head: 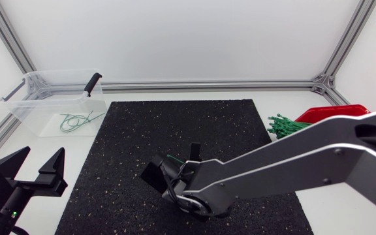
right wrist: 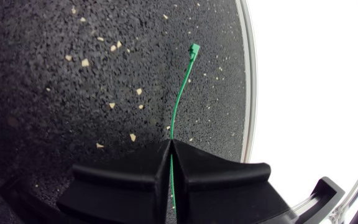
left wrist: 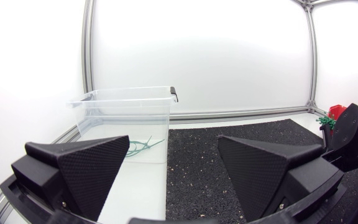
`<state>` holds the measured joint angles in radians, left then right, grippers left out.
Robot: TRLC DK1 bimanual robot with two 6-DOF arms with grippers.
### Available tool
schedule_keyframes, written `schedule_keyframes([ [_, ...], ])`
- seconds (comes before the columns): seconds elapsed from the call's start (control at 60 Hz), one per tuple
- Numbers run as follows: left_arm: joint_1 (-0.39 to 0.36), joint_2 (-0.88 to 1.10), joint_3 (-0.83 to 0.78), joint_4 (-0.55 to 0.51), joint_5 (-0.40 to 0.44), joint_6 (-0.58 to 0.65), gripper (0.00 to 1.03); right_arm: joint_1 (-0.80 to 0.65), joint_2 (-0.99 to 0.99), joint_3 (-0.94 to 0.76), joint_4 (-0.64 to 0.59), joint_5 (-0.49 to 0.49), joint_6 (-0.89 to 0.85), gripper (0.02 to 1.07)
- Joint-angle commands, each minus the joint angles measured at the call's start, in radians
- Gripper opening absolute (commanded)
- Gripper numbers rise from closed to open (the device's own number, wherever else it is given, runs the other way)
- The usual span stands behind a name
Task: Take a green cable tie from the red box, thread the tail through the head to close it, then place it in the transparent bin on the left.
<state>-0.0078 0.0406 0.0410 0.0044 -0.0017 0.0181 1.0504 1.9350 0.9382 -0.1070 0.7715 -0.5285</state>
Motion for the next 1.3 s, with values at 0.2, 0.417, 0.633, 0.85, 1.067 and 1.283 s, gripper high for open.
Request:
schedule_keyframes([
  [0.2,-0.008,0.01,-0.038,-0.027,0.002,-0.023,0.99,0.062,0.001,-0.022,-0.129,-0.021,0.019,0.41],
  [0.417,-0.006,0.01,-0.038,-0.027,0.002,-0.023,0.99,0.039,-0.114,-0.021,-0.2,-0.143,0.044,0.53],
  [0.633,-0.006,0.01,-0.038,-0.027,0.002,-0.024,0.99,-0.098,-0.211,0.025,-0.27,-0.342,0.044,0.53],
  [0.85,-0.004,0.01,-0.038,-0.027,0.002,-0.023,0.99,-0.297,-0.185,0.125,-0.33,-0.578,0.042,0.52],
  [1.067,-0.006,0.01,-0.038,-0.027,0.002,-0.023,0.99,-0.305,-0.094,0.139,-0.296,-0.583,0.064,0.52],
  [1.283,-0.006,0.01,-0.038,-0.027,0.002,-0.023,0.99,-0.254,-0.067,0.111,-0.27,-0.564,0.082,0.52],
])
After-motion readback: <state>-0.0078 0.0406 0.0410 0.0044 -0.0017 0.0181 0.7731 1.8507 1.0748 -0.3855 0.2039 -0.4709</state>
